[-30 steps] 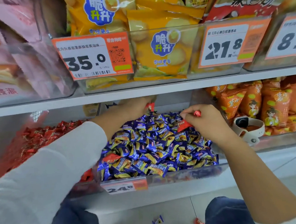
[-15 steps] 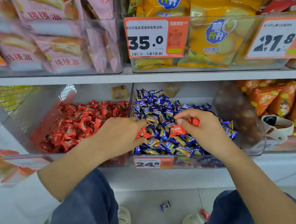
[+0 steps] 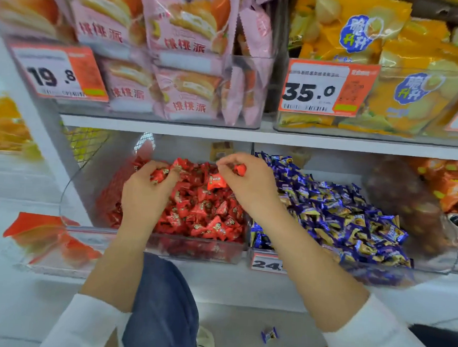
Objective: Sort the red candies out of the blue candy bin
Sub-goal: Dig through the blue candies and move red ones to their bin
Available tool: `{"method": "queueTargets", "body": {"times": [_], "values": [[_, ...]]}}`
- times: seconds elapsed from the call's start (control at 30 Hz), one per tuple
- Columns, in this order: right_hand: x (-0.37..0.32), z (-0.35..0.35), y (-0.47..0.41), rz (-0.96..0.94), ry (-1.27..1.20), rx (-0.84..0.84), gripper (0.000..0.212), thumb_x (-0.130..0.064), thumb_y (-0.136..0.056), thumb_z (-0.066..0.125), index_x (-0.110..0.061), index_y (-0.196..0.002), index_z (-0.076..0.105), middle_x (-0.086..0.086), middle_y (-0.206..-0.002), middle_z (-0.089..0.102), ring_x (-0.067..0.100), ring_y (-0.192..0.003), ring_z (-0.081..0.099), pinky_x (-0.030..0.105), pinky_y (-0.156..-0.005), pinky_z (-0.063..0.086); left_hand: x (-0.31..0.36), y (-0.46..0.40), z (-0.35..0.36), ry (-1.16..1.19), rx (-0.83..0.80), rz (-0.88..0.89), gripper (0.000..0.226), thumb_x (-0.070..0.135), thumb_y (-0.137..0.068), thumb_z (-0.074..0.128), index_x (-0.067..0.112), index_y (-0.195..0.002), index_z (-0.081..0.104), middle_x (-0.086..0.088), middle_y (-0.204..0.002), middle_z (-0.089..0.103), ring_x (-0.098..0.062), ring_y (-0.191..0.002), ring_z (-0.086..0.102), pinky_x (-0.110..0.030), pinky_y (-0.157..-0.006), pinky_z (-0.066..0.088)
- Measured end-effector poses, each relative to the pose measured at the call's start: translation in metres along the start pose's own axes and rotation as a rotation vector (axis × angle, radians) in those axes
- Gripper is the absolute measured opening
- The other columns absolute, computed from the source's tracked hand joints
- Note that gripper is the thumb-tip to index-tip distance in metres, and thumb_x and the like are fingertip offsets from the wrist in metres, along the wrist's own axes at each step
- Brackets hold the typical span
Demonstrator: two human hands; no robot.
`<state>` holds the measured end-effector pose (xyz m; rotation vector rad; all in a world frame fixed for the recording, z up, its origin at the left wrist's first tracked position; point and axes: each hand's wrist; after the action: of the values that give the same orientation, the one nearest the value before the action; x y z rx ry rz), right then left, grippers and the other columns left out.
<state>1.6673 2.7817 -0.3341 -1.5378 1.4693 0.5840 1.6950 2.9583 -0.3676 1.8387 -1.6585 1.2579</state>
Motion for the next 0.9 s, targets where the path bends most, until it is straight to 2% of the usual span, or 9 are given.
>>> {"method": "queueTargets", "body": {"times": [0.1,0.17,0.27,0.33,0.4,0.5,0.7,0.8,0.9], "values": [[-0.005,0.017,-0.015,0.072,0.056,-0.246,0.036,-0.038,-0.089,0.062,-0.024,-0.122,0.060,-0.006,-0.124,0.061,0.008,-0.113,0.054,0.018,-0.090,0.038,-0.006,-0.010,0.006,0.106,-0.074,-0.034,0.031,0.041,-0.086,0.063,0.022,-0.111,0.065,0.008,-0.097,0.062,-0.010,-0.096,0.055,-0.021,-0.083,0.037],[-0.006,0.020,-0.018,0.057,0.134,-0.414,0.048,-0.048,-0.092,0.050,-0.029,-0.136,0.048,-0.008,-0.140,0.049,0.009,-0.127,0.044,0.016,-0.094,0.030,-0.011,-0.014,0.008,0.251,-0.152,-0.054,0.037,0.042,-0.088,0.061,0.026,-0.122,0.061,0.008,-0.116,0.060,-0.007,-0.110,0.053,-0.022,-0.095,0.036],[0.006,0.007,-0.012,-0.029,0.272,-0.279,0.040,-0.045,-0.098,0.040,-0.029,-0.132,0.052,-0.002,-0.133,0.056,0.016,-0.123,0.048,0.018,-0.091,0.031,-0.011,-0.013,0.012,0.236,-0.159,0.066,0.031,0.032,-0.092,0.056,0.021,-0.120,0.064,0.003,-0.122,0.061,-0.011,-0.117,0.051,-0.022,-0.100,0.033],[0.023,-0.003,-0.002,-0.084,0.408,-0.122,0.037,-0.037,-0.097,0.046,-0.023,-0.130,0.055,0.005,-0.129,0.056,0.023,-0.122,0.048,0.024,-0.098,0.034,-0.008,-0.008,0.023,0.020,-0.287,0.272,0.043,0.050,-0.086,0.052,0.027,-0.121,0.064,-0.001,-0.130,0.056,-0.019,-0.128,0.044,-0.034,-0.110,0.027],[0.040,-0.009,0.008,0.000,0.500,-0.098,0.052,-0.031,-0.094,0.052,-0.016,-0.142,0.039,0.009,-0.143,0.043,0.027,-0.131,0.039,0.031,-0.105,0.032,-0.003,0.002,0.039,-0.323,-0.545,0.458,0.062,0.069,-0.078,0.047,0.040,-0.133,0.049,-0.001,-0.150,0.035,-0.027,-0.142,0.019,-0.048,-0.116,0.012],[0.049,-0.006,0.019,0.220,0.420,-0.159,0.064,-0.029,-0.095,0.046,-0.014,-0.151,0.018,0.010,-0.154,0.025,0.025,-0.139,0.027,0.031,-0.106,0.030,0.002,0.011,0.060,-0.703,-0.807,0.571,0.075,0.066,-0.079,0.053,0.042,-0.145,0.026,0.000,-0.159,0.005,-0.033,-0.144,-0.008,-0.056,-0.115,-0.003],[0.052,0.002,0.021,0.210,0.377,-0.116,0.061,-0.025,-0.097,0.042,-0.012,-0.151,0.017,0.011,-0.156,0.021,0.027,-0.140,0.025,0.033,-0.108,0.028,-0.019,-0.016,0.067,-1.022,-0.791,0.628,0.072,0.060,-0.081,0.053,0.039,-0.144,0.027,-0.007,-0.156,0.014,-0.042,-0.141,0.007,-0.062,-0.111,0.010],[0.050,0.001,0.021,0.210,0.389,-0.128,0.060,-0.024,-0.097,0.041,-0.013,-0.151,0.017,0.012,-0.155,0.023,0.029,-0.137,0.030,0.033,-0.104,0.032,-0.043,-0.043,0.050,-1.122,-0.735,0.504,0.069,0.059,-0.083,0.051,0.040,-0.144,0.026,-0.010,-0.156,0.013,-0.043,-0.138,0.016,-0.060,-0.110,0.017],[0.052,0.002,0.019,0.218,0.415,-0.124,0.061,-0.023,-0.096,0.040,-0.012,-0.151,0.016,0.020,-0.143,0.041,0.032,-0.122,0.044,0.036,-0.092,0.041,-0.060,-0.064,0.034,-1.041,-0.704,0.366,0.066,0.061,-0.086,0.047,0.045,-0.145,0.021,-0.006,-0.158,0.008,-0.043,-0.139,0.015,-0.057,-0.113,0.015]]}}
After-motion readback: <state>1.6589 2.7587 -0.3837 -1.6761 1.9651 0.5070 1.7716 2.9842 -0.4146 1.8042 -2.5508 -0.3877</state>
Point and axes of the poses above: each hand's wrist, its own y-axis away from the middle knuckle, its own z-axis out of the palm, x = y × z
